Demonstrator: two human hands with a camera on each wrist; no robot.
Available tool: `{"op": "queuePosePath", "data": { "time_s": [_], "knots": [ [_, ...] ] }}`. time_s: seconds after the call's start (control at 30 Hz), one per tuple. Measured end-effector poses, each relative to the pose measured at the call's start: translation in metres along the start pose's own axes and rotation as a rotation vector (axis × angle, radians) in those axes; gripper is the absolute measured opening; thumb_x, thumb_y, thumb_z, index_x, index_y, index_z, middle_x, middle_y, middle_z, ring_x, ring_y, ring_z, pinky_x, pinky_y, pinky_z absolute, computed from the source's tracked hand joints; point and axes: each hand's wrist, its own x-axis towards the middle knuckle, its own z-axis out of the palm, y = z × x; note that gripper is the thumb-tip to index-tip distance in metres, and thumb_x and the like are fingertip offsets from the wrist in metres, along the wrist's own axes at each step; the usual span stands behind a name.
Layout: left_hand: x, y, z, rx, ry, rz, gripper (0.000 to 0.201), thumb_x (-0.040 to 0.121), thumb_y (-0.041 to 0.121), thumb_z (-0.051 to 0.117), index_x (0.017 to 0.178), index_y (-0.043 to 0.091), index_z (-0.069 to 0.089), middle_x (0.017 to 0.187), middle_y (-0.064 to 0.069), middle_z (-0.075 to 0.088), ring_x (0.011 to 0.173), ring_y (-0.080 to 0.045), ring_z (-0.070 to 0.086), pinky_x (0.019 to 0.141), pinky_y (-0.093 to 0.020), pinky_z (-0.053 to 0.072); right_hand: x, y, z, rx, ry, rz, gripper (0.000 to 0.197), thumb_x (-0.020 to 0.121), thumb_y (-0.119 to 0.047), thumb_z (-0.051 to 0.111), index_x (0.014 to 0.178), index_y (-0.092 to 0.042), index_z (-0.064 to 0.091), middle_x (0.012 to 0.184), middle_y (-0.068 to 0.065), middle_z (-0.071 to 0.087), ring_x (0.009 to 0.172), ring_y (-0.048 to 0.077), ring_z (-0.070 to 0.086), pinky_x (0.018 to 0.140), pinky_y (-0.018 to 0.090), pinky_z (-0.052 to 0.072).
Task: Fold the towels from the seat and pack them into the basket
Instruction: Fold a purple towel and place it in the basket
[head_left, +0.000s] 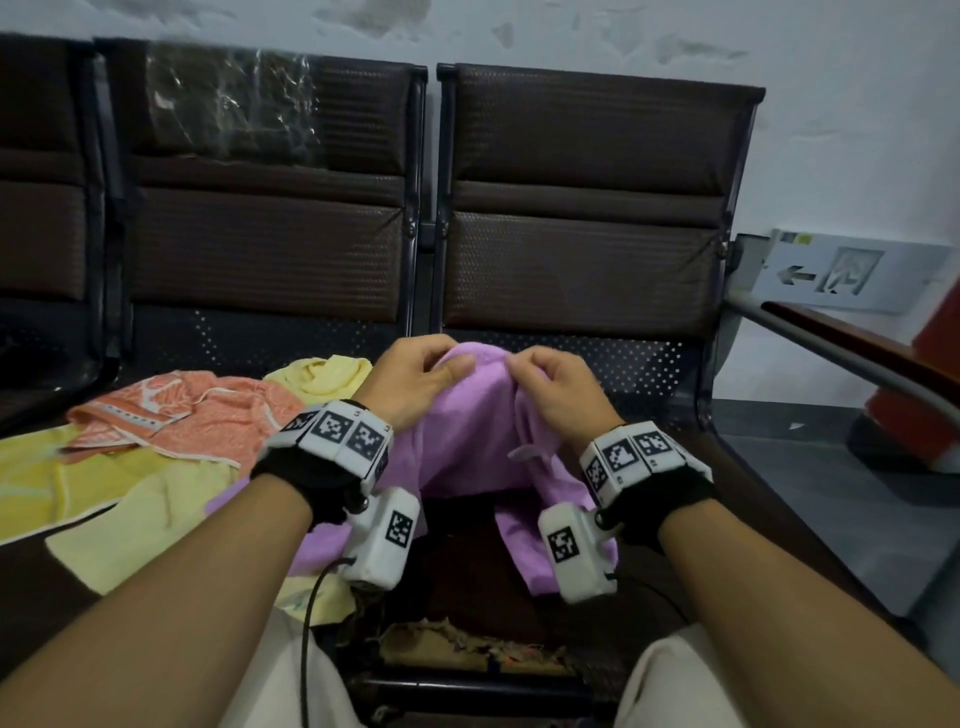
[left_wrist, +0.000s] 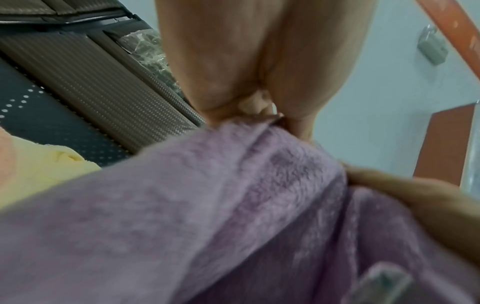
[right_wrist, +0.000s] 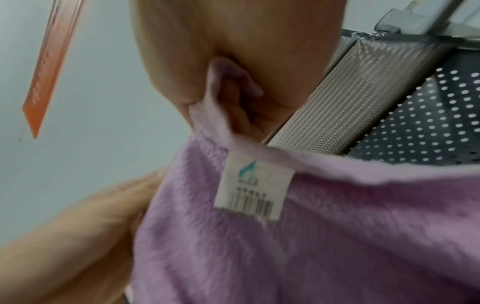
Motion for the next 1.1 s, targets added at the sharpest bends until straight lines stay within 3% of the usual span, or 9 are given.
{"op": "queuePosePath", "data": {
  "time_s": [0.17,0.27,0.4,0.53,0.6,0.73,0.9,1.0,1.1],
  "knots": [
    [-0.005,-0.013,0.009,0.27,0.027,-0.06,0.011,0.092,0.016,0.055,0.088,0.015,0.065,0.079,-0.002,0.067,0.075,-0.017,0.058,0.074,-0.03,0.045,0.014,0.003,-0.003,0.007,0.321,0.07,0.037,0.093,-0.027,0.054,0.057,-0.022,0.05,0.059,-0.013,0.049,0.067,0.01,0.048,0.076,0.038,0.047],
    [-0.011,-0.019,0.012,0.364,0.044,-0.184,0.016,0.09,0.014,0.052,0.079,0.018,0.063,0.074,-0.004,0.066,0.071,-0.019,0.06,0.066,-0.027,0.046,0.016,0.002,-0.007,-0.039,0.433,0.08,0.036,0.094,-0.029,0.053,0.058,-0.025,0.048,0.062,-0.013,0.051,0.071,0.012,0.05,0.076,0.035,0.046],
    [-0.02,-0.022,0.015,0.292,-0.016,-0.42,0.024,0.09,0.02,0.048,0.068,0.015,0.056,0.075,-0.014,0.068,0.072,-0.031,0.068,0.073,-0.042,0.058,0.014,0.005,-0.013,-0.104,0.529,0.126,0.031,0.095,-0.029,0.051,0.066,-0.022,0.052,0.069,-0.008,0.055,0.074,0.013,0.052,0.07,0.023,0.037],
    [-0.017,-0.019,0.015,0.179,0.021,-0.442,0.034,0.092,0.019,0.042,0.059,0.013,0.047,0.064,-0.007,0.053,0.07,-0.028,0.058,0.068,-0.034,0.052,0.013,0.015,-0.022,-0.09,0.577,0.192,0.024,0.095,-0.027,0.052,0.075,-0.015,0.058,0.078,0.001,0.059,0.079,0.017,0.054,0.075,0.028,0.044],
    [-0.013,-0.015,0.014,0.103,0.039,-0.409,0.033,0.093,0.013,0.039,0.061,0.014,0.047,0.064,-0.004,0.048,0.068,-0.021,0.048,0.065,-0.031,0.04,0.01,0.021,-0.021,-0.073,0.536,0.258,0.016,0.092,-0.024,0.055,0.084,-0.013,0.063,0.09,0.005,0.065,0.087,0.019,0.059,0.08,0.029,0.047],
    [-0.01,-0.007,0.014,-0.139,0.048,-0.304,0.022,0.098,0.015,0.042,0.097,0.013,0.064,0.093,-0.003,0.062,0.089,-0.016,0.055,0.088,-0.031,0.044,0.001,0.022,-0.009,-0.133,0.356,0.195,0.008,0.091,-0.02,0.058,0.098,-0.02,0.058,0.099,-0.001,0.063,0.093,0.015,0.059,0.087,0.028,0.046],
    [-0.012,-0.008,0.008,-0.166,-0.082,-0.143,0.018,0.097,0.021,0.049,0.094,0.025,0.066,0.087,0.007,0.067,0.082,-0.005,0.061,0.072,-0.018,0.047,-0.011,-0.001,0.01,-0.087,-0.228,0.03,0.03,0.097,-0.009,0.048,0.125,-0.01,0.056,0.12,0.001,0.06,0.104,0.006,0.056,0.093,0.015,0.044],
    [-0.012,-0.012,0.004,-0.179,-0.047,-0.147,0.016,0.094,0.022,0.054,0.088,0.026,0.069,0.084,0.01,0.068,0.077,0.001,0.061,0.066,-0.011,0.046,-0.019,-0.007,0.014,-0.163,-0.448,0.06,0.023,0.098,-0.009,0.047,0.106,0.002,0.065,0.099,0.011,0.066,0.09,0.011,0.057,0.088,0.027,0.046],
    [-0.013,-0.016,0.0,-0.181,-0.004,-0.186,0.013,0.091,0.021,0.06,0.082,0.025,0.069,0.07,0.014,0.067,0.065,0.001,0.058,0.057,-0.011,0.045,-0.016,-0.005,0.011,-0.196,-0.361,0.092,0.028,0.096,-0.014,0.051,0.07,-0.011,0.062,0.069,0.001,0.056,0.07,0.011,0.048,0.072,0.031,0.04]
  ]
}}
